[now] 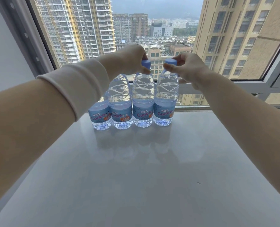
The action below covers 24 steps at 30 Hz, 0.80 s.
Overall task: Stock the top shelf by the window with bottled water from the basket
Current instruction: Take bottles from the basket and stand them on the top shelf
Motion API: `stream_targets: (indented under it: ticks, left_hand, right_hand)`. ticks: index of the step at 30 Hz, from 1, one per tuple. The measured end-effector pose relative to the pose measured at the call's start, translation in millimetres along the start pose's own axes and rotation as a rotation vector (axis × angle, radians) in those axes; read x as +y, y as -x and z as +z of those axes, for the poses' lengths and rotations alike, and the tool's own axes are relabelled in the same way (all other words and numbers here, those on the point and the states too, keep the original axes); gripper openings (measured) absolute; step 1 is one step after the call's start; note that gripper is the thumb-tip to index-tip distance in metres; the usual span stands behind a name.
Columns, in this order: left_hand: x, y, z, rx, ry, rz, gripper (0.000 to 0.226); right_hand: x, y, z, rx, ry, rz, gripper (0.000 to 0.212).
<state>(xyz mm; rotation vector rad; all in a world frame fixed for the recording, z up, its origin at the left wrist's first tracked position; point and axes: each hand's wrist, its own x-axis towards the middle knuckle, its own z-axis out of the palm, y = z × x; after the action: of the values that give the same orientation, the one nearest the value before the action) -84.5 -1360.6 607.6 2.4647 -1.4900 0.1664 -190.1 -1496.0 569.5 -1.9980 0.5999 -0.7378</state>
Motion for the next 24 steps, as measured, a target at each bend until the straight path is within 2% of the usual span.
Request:
stream_targets:
  ticks: [5,11,14,17,21,24]
  left_hand:
    - [-1.4,-0.7,-0.1,-0.014,0.009,-0.006,0.042]
    - [2.3,6.3,6.0,0.012,0.013,-0.015,0.042]
    - [6.0,11.6,9.9,0.011,0.012,-0.03,0.047]
    - [11.5,22.0,13.0,0.006,-0.029,-0.033,0.059]
    - [23.1,49.1,11.5,0.103,-0.092,0.005,0.063]
    - [43.3,76.9,12.4,0.1,-0.17,0.024,0.064]
  right_hand:
    - [1.9,0.3,3.6,0.022,-0.001,-0.009,0.044]
    - [9.3,4.6,9.6,0.117,0.132,-0.103,0.048]
    - [5.0,6.6,8.6,0.078,0.199,-0.093,0.053]
    - [0.3,16.8,2.9,0.03,0.318,-0.065,0.06]
    - [-0.4,44.7,-12.1,0.102,0.569,-0.094,0.061]
    - [1.8,78.6,-25.4,0.129,0.686,-0.137,0.06]
